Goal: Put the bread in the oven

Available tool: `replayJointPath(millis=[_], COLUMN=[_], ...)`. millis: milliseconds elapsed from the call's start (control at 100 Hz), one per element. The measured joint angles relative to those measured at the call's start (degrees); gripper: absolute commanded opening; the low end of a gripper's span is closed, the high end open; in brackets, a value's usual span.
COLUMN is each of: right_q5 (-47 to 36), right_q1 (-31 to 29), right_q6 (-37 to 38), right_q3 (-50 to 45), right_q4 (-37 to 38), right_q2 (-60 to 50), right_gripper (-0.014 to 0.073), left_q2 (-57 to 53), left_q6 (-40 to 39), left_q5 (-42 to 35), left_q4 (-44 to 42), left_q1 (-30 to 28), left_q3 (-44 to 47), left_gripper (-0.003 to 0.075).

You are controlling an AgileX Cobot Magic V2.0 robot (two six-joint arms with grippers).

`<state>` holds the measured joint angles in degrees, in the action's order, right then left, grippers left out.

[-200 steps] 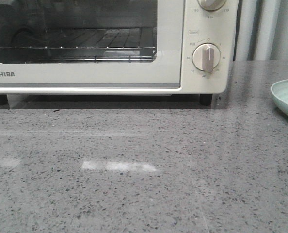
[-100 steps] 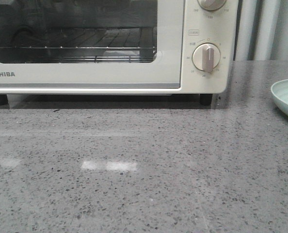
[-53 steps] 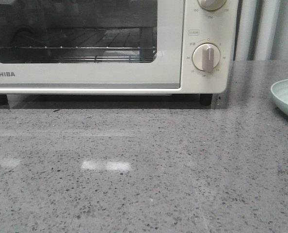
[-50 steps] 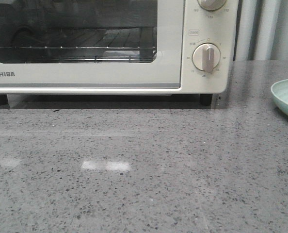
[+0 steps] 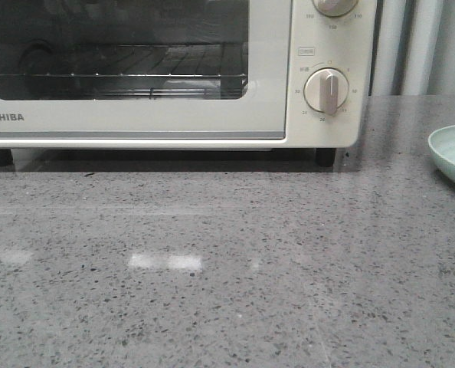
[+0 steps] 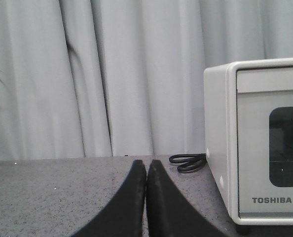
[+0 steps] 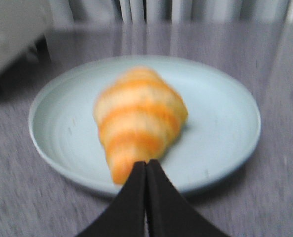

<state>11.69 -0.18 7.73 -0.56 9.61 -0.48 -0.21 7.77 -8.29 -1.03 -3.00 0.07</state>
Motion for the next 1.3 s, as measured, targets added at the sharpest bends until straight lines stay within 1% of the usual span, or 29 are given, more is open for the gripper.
replayJointPath(millis=[100,280,360,430,480,540,580,610,690,730,780,870,990,1050,1180,1300], right_q5=[-10.2,-24.3,-31.1,-37.3,-41.3,-42.9,-40.8,-37.6,-25.8,-20.5,-16.2,-12.6,-8.0,-5.0,2.3,5.0], right_q1=[0.0,0.0,0.0,0.0,0.0,0.0,0.0,0.0,0.0,0.0,0.0,0.0,0.0,0.0,0.0,0.0], right_q6=[0.1,0.1,0.1,0.1,0.1,0.1,0.3,1.3,6.1,7.4,8.4,9.1,9.3,9.4,9.6,9.6], right_q3=[0.0,0.0,0.0,0.0,0.0,0.0,0.1,0.7,3.5,5.5,7.8,11.2,15.9,18.5,24.8,30.7], right_q4=[0.1,0.3,0.4,0.4,0.4,0.3,0.1,-0.1,-0.6,-0.7,-1.0,-1.0,-1.2,-1.2,-1.7,-2.3], right_q2=[0.0,0.0,0.0,0.0,0.0,-0.1,-0.3,-0.3,-0.3,-0.3,-0.3,2.0,6.7,9.3,16.3,21.9], right_gripper=[-0.007,-0.007,-0.007,-0.007,-0.007,-0.007,-0.007,-0.007,-0.007,-0.007,-0.007,-0.007,-0.007,-0.007,-0.007,-0.007], left_q2=[0.0,0.0,0.0,0.0,0.0,0.0,0.0,0.0,0.0,0.0,0.0,0.0,0.1,1.1,5.6,11.4], left_q6=[0.0,0.0,0.0,-2.3,-5.6,-8.5,-10.4,-11.6,-15.1,-16.1,-16.9,-18.1,-19.0,-20.9,-27.7,-30.0], left_q5=[-1.0,-3.8,-4.0,-4.2,-4.3,-4.6,-5.5,-6.3,-8.9,-9.4,-9.4,-8.2,-8.2,-7.8,-1.9,1.6], left_q4=[1.0,2.8,5.8,9.1,10.5,11.4,11.7,12.0,12.2,12.2,11.7,9.2,3.6,0.7,-7.8,-14.8], left_q1=[0.0,0.0,0.0,0.0,0.0,0.0,0.0,0.0,0.0,0.0,0.0,0.0,0.0,0.2,2.9,7.3], left_q3=[0.0,0.0,0.0,0.0,0.0,0.0,0.0,0.0,-0.1,-0.2,-0.8,-2.8,-7.2,-9.5,-16.8,-23.3], left_gripper=[-0.0021,-0.0021,-0.0021,-0.0021,-0.0021,-0.0021,-0.0021,-0.0021,-0.0021,-0.0021,-0.0021,-0.0021,-0.0021,-0.0021,-0.0021,-0.0021])
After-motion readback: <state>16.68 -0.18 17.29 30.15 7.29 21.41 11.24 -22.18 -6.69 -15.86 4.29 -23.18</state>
